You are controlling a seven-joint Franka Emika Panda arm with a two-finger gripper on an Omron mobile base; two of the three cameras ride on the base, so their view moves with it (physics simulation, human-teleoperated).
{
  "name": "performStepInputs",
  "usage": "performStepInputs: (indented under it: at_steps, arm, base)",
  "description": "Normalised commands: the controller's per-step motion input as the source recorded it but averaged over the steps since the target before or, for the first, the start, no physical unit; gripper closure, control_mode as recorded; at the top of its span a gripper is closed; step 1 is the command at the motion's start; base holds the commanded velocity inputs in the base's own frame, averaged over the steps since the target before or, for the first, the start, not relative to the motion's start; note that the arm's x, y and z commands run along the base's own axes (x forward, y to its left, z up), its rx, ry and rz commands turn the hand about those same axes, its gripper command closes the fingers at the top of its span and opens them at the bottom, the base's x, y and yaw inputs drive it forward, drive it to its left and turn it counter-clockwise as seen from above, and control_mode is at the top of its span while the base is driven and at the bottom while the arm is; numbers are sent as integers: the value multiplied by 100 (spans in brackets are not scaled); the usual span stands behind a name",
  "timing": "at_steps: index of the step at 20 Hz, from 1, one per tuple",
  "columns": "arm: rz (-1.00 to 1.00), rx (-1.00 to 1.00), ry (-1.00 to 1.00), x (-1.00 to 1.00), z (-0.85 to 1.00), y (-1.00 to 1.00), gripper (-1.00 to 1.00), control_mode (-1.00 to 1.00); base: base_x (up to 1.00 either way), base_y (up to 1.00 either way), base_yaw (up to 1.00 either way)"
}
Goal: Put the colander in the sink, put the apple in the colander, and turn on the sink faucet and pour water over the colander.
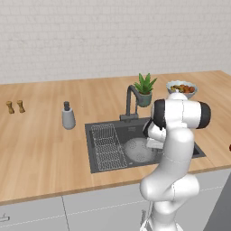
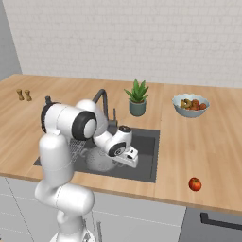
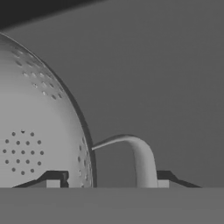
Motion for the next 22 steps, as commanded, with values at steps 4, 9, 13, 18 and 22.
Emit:
performStepInputs:
  at_steps: [4, 9, 13, 18, 22]
  arm:
    - [0, 0, 0, -52, 0, -2, 100, -100]
    - [2, 0, 0, -31, 0, -5, 100, -100]
    - [0, 0, 2, 0, 0, 0, 100, -100]
    - [0, 0, 6, 7, 0, 22, -100, -100]
    - [0, 0, 7, 7, 0, 23, -100, -100]
  base:
    - [0, 0, 0]
    - [0, 0, 0]
    - [0, 0, 0]
    - [0, 0, 0]
    - [0, 0, 0]
